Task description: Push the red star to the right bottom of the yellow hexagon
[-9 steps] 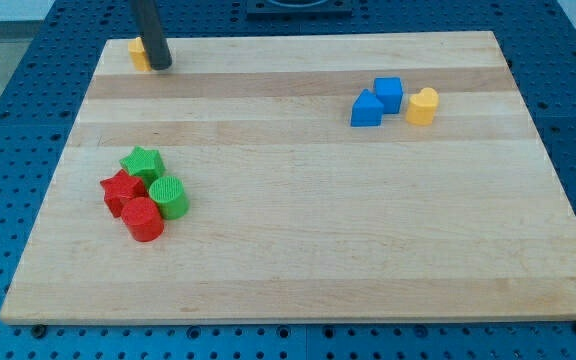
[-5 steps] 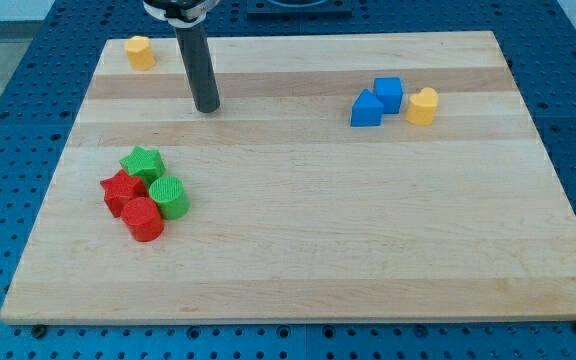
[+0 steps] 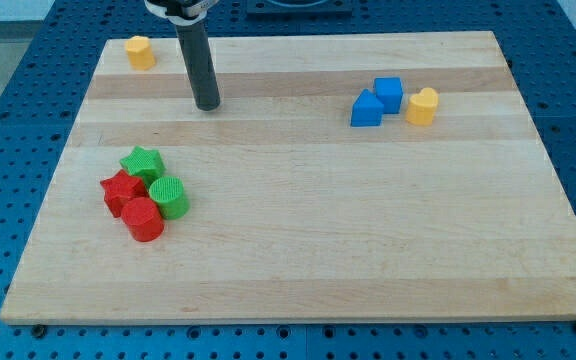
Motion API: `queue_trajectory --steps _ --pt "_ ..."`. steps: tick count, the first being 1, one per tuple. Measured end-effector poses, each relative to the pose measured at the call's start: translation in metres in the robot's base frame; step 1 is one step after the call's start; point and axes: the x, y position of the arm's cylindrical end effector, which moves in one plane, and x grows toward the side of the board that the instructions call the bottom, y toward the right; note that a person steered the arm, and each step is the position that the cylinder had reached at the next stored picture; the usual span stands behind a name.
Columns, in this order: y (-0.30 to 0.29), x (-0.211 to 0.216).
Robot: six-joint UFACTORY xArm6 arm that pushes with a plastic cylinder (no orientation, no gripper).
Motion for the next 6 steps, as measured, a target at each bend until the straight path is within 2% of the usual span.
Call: queue_trajectory --steps 6 --pt "0.0 0.02"
